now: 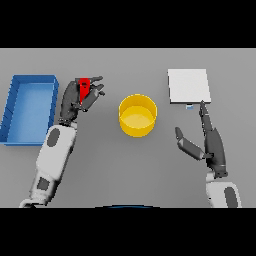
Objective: Pick up the red beaker and tilt it to pour out 1 green nut into yellow bowl. Pick up the yellow bowl and place it on the metallic measuring scale.
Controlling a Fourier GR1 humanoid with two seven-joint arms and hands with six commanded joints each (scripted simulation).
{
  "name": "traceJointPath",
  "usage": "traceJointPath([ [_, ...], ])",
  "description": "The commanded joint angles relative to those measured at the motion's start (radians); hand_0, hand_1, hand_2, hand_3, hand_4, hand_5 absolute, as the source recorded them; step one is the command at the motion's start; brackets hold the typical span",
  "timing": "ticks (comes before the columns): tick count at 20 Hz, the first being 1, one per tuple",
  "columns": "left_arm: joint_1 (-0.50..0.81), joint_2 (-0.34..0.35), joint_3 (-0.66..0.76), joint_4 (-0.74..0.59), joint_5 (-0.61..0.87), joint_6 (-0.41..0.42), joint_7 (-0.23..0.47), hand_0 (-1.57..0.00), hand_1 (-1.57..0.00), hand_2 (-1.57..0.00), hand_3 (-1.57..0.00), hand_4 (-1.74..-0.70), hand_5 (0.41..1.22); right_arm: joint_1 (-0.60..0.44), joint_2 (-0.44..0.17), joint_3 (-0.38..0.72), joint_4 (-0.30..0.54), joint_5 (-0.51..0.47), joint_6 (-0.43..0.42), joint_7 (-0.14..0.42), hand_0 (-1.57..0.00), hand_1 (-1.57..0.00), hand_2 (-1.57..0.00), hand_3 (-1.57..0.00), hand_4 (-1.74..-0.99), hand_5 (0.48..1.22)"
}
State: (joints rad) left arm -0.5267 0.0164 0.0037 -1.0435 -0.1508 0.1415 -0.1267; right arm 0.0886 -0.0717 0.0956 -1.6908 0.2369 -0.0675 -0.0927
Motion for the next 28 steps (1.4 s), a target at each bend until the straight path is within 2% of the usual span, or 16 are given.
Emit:
traceJointPath([
  [1,-0.007,0.013,-0.027,-0.017,-0.025,-0.003,0.024,-1.55,-1.56,-1.56,-1.55,-1.72,1.114,0.002,-0.009,-0.006,-0.001,-0.006,0.007,0.001,0.0,0.0,0.0,0.0,-1.262,0.658],
  [3,-0.023,0.053,-0.093,-0.05,-0.085,-0.027,0.096,-1.56,-1.56,-1.56,-1.56,-1.73,1.121,0.006,-0.008,0.005,0.002,0.002,0.011,-0.016,0.0,0.0,0.0,0.0,-1.257,0.663],
  [6,-0.045,0.103,-0.172,-0.081,-0.155,-0.061,0.178,-1.56,-1.56,-1.56,-1.56,-1.73,1.122,0.007,-0.014,0.007,-0.001,0.021,0.004,0.004,0.0,0.0,0.0,0.0,-1.256,0.674],
  [11,-0.119,0.138,-0.225,-0.023,-0.213,-0.075,0.244,-1.57,-1.57,-1.57,-1.56,-1.73,1.114,0.003,-0.009,0.011,0.002,0.021,0.008,0.027,0.0,0.0,0.0,0.0,-1.254,0.68],
  [17,-0.228,0.212,-0.437,0.018,-0.46,-0.103,0.347,-1.57,-1.57,-1.57,-1.57,-1.74,1.127,-0.005,0.0,0.014,0.005,0.017,0.009,0.036,0.0,0.0,0.0,0.0,-1.256,0.69],
  [22,-0.32,0.246,-0.567,0.086,-0.592,-0.153,0.349,-1.57,-1.57,-1.57,-1.57,-1.74,1.19,0.014,-0.004,0.018,-0.035,0.012,0.015,0.025,0.0,0.0,0.0,0.0,-1.274,0.704],
  [24,-0.356,0.26,-0.613,0.098,-0.631,-0.186,0.333,-1.57,-1.57,-1.57,-1.57,-1.65,1.201,0.008,0.006,0.02,-0.022,0.016,0.009,0.045,0.0,0.0,0.0,0.0,-1.284,0.705],
  [25,-0.381,0.266,-0.634,0.104,-0.647,-0.208,0.325,-1.57,-1.57,-1.57,-1.57,-1.67,1.205,0.016,0.001,0.012,-0.021,0.004,0.015,0.033,0.0,0.0,0.0,0.0,-1.283,0.702],
  [28,-0.445,0.27,-0.717,0.117,-0.7,-0.301,0.317,-1.57,-1.57,-1.57,-1.33,-1.69,1.213,0.009,0.021,0.008,-0.003,-0.016,0.013,0.021,0.0,0.0,0.0,0.0,-1.288,0.685],
])
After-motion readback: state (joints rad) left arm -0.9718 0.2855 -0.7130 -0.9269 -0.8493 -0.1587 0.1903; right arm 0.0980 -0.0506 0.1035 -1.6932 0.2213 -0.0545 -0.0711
